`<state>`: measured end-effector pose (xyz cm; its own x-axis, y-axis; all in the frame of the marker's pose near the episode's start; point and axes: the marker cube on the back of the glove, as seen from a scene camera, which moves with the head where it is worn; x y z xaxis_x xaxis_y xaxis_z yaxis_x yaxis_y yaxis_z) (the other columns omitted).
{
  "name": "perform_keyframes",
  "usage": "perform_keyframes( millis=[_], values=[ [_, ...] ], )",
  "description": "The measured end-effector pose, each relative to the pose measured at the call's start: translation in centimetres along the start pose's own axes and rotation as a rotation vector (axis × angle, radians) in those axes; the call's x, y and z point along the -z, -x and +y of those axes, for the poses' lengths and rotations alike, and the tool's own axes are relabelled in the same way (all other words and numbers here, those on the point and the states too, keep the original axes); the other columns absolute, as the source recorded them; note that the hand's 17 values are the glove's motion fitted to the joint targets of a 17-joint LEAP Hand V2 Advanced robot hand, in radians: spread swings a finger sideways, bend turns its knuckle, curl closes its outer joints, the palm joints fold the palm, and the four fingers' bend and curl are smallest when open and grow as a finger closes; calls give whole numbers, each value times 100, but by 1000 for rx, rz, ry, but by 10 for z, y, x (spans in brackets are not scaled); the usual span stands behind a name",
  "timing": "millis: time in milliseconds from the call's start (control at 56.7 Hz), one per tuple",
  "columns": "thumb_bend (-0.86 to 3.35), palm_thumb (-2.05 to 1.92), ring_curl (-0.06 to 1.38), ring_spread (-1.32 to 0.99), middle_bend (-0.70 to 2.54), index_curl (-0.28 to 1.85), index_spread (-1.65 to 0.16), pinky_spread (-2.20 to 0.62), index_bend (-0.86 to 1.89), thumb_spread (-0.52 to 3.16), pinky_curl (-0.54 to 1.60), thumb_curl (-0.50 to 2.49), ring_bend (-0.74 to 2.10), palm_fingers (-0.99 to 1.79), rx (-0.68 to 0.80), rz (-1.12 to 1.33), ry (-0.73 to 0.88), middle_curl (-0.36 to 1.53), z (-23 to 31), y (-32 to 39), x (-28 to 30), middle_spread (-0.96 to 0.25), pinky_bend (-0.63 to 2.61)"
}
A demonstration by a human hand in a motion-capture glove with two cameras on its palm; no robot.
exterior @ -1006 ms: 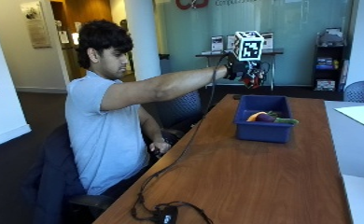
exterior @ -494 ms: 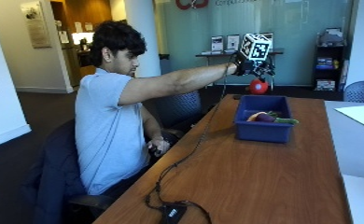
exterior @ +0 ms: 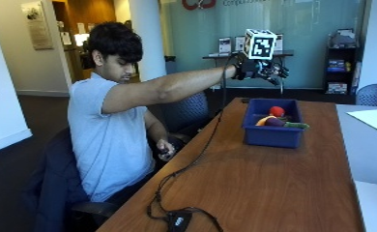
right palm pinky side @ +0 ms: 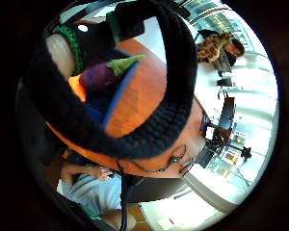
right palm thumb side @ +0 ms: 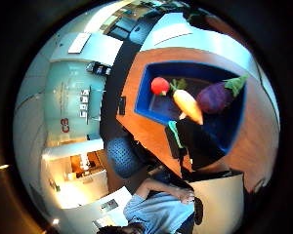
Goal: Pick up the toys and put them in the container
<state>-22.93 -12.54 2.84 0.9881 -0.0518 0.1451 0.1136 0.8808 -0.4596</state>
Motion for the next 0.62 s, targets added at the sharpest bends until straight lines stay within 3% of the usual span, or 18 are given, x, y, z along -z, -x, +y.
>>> perform_keyframes(
  millis=[212, 618],
  values=[
    [0, 13, 28, 1, 12, 39, -32, 2, 24, 150, 32, 33, 18, -9, -61, -11, -44, 20, 39, -60, 16, 5, 105],
    [0, 13, 26, 1, 12, 41, -32, 2, 25, 151, 32, 31, 17, -9, -132, -117, 18, 18, 63, -134, -29, 5, 104]
  ],
)
